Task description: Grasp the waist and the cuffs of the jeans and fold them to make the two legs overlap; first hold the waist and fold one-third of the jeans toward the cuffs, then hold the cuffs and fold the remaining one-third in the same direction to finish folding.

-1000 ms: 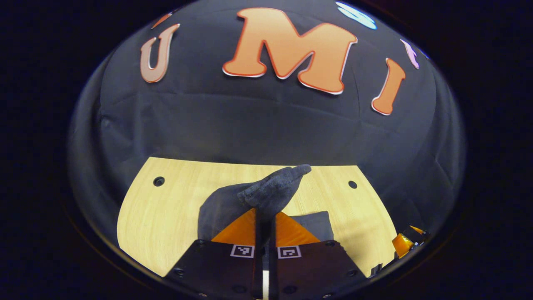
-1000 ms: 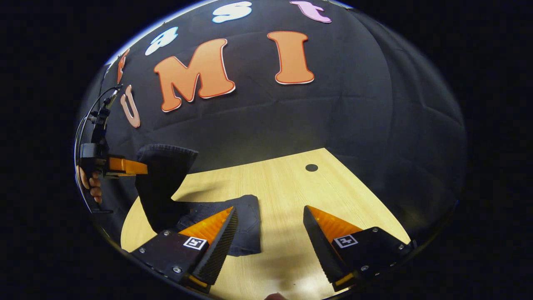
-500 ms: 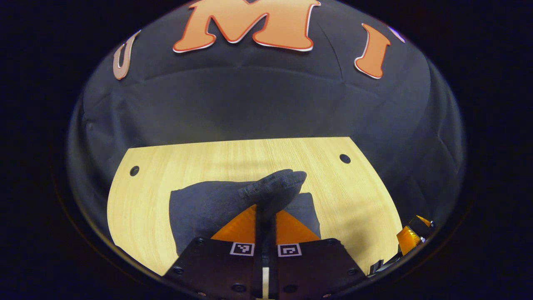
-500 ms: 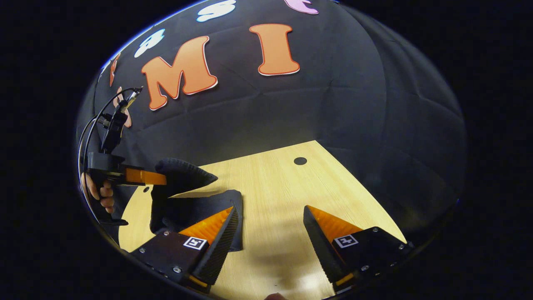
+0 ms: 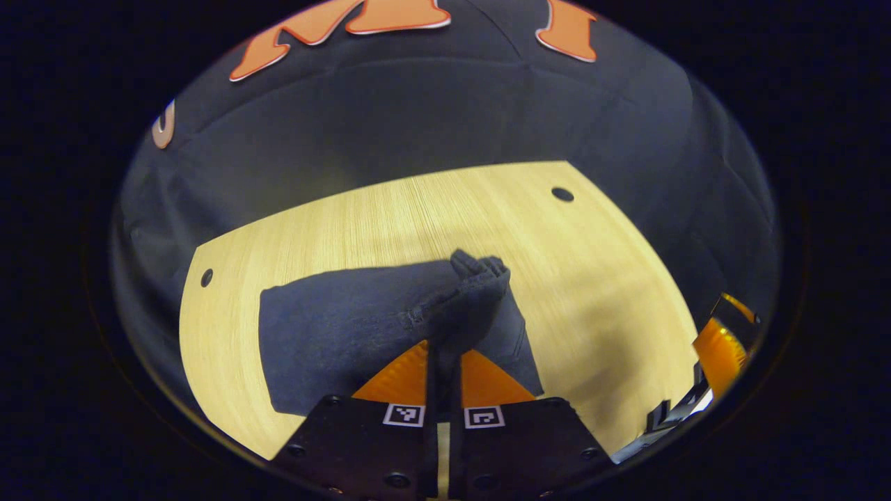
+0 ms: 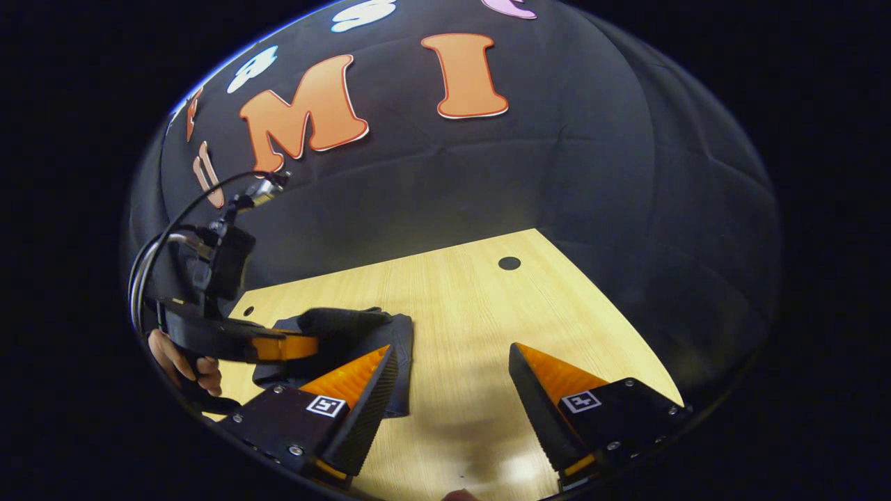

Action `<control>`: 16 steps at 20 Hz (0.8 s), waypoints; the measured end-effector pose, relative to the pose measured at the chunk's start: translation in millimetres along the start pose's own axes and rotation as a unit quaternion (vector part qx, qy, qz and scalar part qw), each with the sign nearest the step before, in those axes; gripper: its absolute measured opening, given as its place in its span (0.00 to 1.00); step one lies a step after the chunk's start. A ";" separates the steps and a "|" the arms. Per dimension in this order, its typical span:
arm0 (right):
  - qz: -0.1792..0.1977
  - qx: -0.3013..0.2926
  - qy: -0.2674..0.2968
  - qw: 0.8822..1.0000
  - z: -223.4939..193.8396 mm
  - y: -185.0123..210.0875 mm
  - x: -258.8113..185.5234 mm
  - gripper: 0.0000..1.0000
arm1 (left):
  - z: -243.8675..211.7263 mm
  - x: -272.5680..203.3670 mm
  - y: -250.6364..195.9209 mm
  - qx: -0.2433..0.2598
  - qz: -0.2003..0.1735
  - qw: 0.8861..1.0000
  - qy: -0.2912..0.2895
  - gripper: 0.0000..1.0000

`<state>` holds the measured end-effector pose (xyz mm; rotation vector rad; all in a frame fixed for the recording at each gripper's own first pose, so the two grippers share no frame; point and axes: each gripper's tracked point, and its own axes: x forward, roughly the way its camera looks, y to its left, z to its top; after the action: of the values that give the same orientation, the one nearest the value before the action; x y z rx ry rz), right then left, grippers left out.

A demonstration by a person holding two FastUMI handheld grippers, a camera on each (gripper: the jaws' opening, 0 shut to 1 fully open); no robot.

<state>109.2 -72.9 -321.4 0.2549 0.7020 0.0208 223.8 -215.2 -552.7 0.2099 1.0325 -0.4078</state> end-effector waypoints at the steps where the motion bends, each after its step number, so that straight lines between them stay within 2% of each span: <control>1: 0.001 -0.002 -0.002 1.000 2.0 1.9 0.5 0.97 | -11.3 -0.1 -5.9 0.013 -0.007 1.000 0.011 0.10; 3: 0.004 -0.004 -0.004 1.000 3.4 4.7 -1.5 0.97 | -27.9 0.9 -16.9 0.031 -0.026 0.999 0.027 0.20; 4: 0.005 -0.005 -0.005 1.000 4.2 6.6 -2.2 0.97 | -33.3 -4.1 -24.3 0.031 -0.048 0.998 0.032 0.28; 6: 0.008 -0.007 -0.008 1.000 7.1 10.6 -2.9 0.97 | -42.4 -11.3 -61.2 -0.003 -0.133 0.991 0.030 0.64; 7: 0.008 -0.008 -0.009 1.000 8.9 13.9 -4.0 0.97 | -42.7 -23.5 -70.6 -0.003 -0.155 0.988 0.024 0.82; 8: 0.010 -0.010 -0.014 1.000 11.9 17.3 -6.0 0.97 | -37.9 -26.8 -69.4 0.006 -0.145 0.989 0.002 1.00; 10: 0.012 -0.019 -0.027 0.999 19.6 25.4 -11.2 0.97 | -26.7 -39.9 -53.9 0.011 -0.130 0.991 -0.038 0.96; 11: 0.013 -0.025 -0.035 0.999 24.3 30.2 -13.5 0.97 | -19.7 -48.3 -47.2 -0.002 -0.131 0.990 -0.058 0.99; 12: 0.013 -0.032 -0.045 0.998 30.5 35.4 -16.8 0.97 | -11.2 -58.8 -36.4 -0.014 -0.127 0.989 -0.080 0.97; 16: 0.025 -0.068 -0.092 0.993 56.3 66.5 -33.0 0.97 | 17.1 -103.9 25.2 -0.033 -0.058 0.982 -0.178 0.99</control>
<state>124.5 -24.5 -243.3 0.1410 0.5071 0.0923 201.6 -174.6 -454.8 0.0151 0.7055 -0.4964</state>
